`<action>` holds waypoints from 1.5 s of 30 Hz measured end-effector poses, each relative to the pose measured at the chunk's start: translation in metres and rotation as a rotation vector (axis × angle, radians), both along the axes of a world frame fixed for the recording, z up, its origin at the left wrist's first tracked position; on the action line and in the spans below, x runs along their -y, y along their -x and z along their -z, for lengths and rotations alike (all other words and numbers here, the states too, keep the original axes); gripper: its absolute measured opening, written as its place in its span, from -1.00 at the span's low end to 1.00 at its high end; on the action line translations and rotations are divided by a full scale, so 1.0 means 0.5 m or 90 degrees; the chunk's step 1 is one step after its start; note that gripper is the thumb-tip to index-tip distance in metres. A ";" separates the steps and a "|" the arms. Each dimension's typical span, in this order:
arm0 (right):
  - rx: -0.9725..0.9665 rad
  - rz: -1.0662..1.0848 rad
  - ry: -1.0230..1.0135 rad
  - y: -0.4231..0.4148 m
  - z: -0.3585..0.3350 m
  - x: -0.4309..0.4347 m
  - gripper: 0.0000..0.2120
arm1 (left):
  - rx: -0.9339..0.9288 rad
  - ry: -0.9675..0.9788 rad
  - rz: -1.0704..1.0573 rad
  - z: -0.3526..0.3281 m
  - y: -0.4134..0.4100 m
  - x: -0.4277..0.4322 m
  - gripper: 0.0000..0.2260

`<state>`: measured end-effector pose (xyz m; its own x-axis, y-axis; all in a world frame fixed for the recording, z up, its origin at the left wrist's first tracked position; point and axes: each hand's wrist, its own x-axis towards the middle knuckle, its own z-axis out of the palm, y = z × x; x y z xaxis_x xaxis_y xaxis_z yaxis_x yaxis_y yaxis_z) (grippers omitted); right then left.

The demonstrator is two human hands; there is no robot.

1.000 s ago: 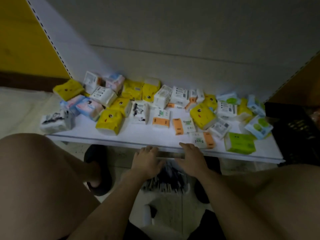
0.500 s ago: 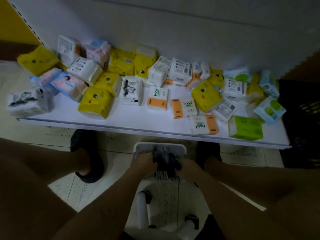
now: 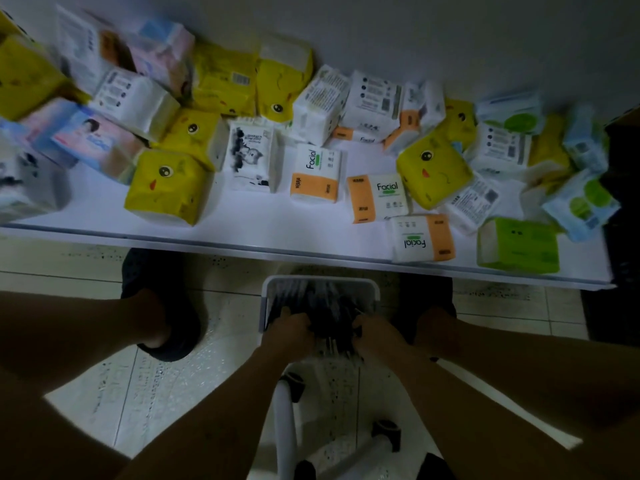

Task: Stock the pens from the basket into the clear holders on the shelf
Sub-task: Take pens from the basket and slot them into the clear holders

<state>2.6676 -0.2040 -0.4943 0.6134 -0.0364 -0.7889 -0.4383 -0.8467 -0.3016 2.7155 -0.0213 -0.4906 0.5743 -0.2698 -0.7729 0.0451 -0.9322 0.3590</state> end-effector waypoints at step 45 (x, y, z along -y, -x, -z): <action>0.089 0.343 -0.115 -0.020 -0.261 -0.051 -0.79 | -0.169 0.351 -0.508 -0.228 0.027 -0.048 -0.83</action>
